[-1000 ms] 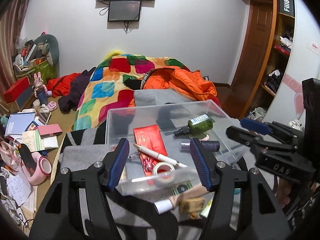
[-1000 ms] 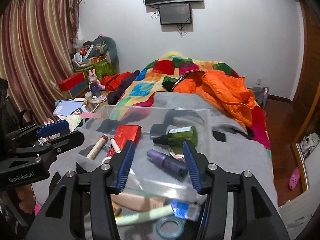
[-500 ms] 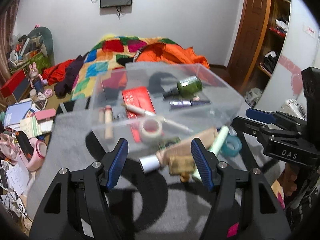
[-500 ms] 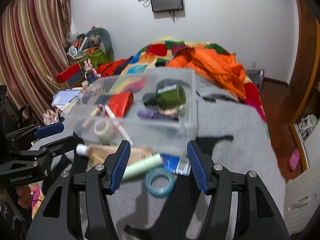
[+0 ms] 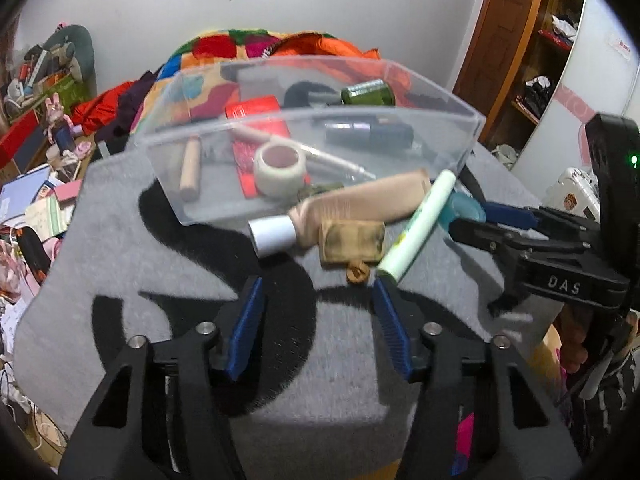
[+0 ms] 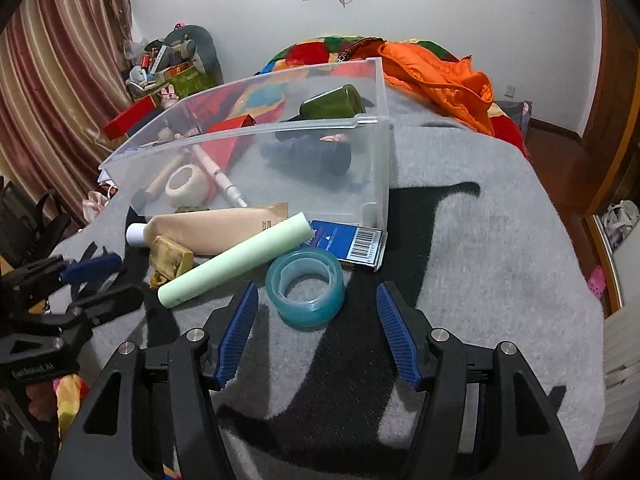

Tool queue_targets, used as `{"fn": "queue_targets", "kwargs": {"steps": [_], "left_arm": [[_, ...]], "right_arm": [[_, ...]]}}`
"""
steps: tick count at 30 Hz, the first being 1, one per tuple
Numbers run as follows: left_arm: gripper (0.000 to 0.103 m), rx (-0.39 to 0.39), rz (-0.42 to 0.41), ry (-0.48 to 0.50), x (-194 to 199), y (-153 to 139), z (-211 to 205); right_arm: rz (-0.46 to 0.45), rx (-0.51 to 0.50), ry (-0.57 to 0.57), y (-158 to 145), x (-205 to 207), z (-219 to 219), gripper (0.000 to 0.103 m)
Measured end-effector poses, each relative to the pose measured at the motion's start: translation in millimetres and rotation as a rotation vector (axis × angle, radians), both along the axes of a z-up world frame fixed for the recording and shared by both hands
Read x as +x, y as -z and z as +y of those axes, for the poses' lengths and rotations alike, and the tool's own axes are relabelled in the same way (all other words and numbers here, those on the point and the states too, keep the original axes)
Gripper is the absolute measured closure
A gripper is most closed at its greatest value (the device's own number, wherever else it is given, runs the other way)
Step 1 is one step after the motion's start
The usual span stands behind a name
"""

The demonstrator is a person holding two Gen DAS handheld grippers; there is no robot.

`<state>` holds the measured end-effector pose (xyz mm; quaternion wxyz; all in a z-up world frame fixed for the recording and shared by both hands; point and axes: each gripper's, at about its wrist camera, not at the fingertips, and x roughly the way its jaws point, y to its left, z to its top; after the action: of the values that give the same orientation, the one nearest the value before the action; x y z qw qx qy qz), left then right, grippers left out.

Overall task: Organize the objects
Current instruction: 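Grasp the small brown round piece with the left tool while the right grasps the clear tape roll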

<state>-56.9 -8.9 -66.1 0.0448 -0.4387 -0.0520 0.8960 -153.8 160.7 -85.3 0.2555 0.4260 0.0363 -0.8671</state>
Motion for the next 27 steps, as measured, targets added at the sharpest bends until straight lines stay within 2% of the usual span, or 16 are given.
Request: {"fn": "queue_targets", "kwargs": {"steps": [4,5,11,17,27], "left_arm": [[0.057,-0.016,0.005,0.007,-3.6,3.0,6.0],[0.062,-0.016,0.008,0.013,-5.2,2.9,7.9],[0.077,-0.028,0.020,0.025,-12.7,4.9,14.9],[0.091,-0.042,0.041,0.030,-11.4,6.0,21.1],[0.091,-0.012,0.048,0.018,-3.2,2.2,14.1]], "right_arm": [[0.016,0.012,-0.005,0.5,-0.6,-7.2,0.045],[0.023,0.014,-0.005,0.3,-0.7,-8.8,0.047],[0.037,0.031,-0.012,1.0,0.6,-12.3,0.067],[0.046,0.020,-0.011,-0.1,5.3,-6.5,0.067],[0.046,0.002,0.026,-4.4,16.4,12.5,0.067]]}}
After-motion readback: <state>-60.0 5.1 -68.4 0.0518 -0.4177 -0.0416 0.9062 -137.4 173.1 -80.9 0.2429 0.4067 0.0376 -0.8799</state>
